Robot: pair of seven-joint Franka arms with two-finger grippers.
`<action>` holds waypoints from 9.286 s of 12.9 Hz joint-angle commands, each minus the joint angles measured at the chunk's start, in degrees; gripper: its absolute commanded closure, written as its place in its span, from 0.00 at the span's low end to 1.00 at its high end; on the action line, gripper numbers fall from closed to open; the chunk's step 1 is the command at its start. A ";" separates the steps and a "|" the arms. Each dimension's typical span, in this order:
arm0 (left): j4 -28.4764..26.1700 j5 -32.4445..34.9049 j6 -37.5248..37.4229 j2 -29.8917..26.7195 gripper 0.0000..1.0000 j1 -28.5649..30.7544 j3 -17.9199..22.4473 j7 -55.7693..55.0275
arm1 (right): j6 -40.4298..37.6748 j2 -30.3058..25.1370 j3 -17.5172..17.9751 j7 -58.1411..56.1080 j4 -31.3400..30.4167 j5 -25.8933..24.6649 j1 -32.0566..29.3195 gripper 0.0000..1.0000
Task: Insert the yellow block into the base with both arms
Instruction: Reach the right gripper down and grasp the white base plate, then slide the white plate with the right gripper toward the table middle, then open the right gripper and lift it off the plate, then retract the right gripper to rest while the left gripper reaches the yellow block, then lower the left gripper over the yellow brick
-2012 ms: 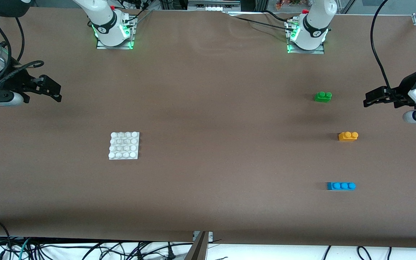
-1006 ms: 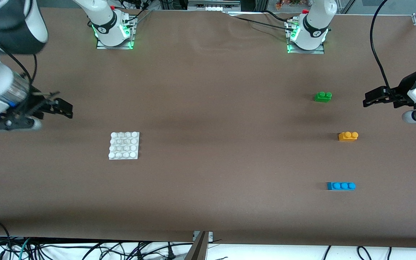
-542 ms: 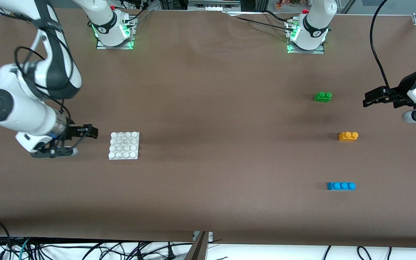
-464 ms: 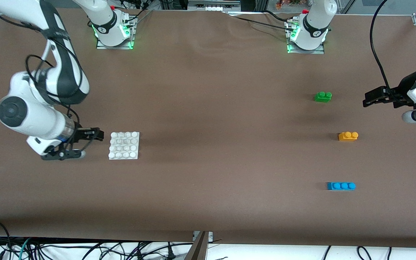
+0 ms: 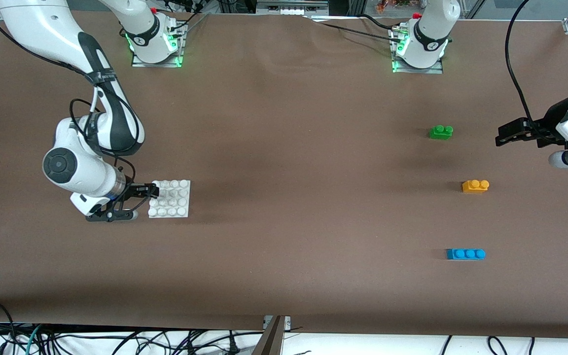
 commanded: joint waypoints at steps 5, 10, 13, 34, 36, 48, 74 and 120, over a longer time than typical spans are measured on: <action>0.01 0.96 -0.46 -0.24 0.00 -0.09 -0.04 0.72 | 10.85 -0.48 -0.01 2.01 -7.53 0.97 1.25 0.04; 0.10 0.96 -0.46 -0.24 0.00 -0.09 -0.04 0.72 | 13.06 1.62 -0.01 1.92 -7.02 0.97 1.08 0.06; 0.10 0.96 -0.37 -0.24 0.00 -0.18 -0.04 0.72 | 14.73 2.33 -0.01 1.57 -6.84 0.97 0.63 0.07; 0.10 0.96 -0.37 -0.24 0.00 -0.26 -0.04 0.72 | 17.37 4.09 4.46 2.45 -6.93 3.17 1.34 0.31; 0.10 0.96 -0.38 -0.24 0.00 -0.26 -0.04 0.72 | 18.68 4.26 5.96 3.84 -6.84 3.43 1.69 0.31; 0.10 0.96 -0.46 -0.24 0.00 -0.18 -0.04 0.72 | 26.59 10.06 6.05 16.51 -2.44 3.25 15.39 0.32; 0.10 0.08 -0.37 0.38 0.00 -0.62 -0.21 0.72 | 29.33 14.46 5.52 34.97 6.52 2.73 31.48 0.22; -22.03 2.19 40.03 19.36 0.00 11.42 0.40 17.32 | -40.27 -28.78 -1.07 2.63 11.96 -1.67 0.37 0.01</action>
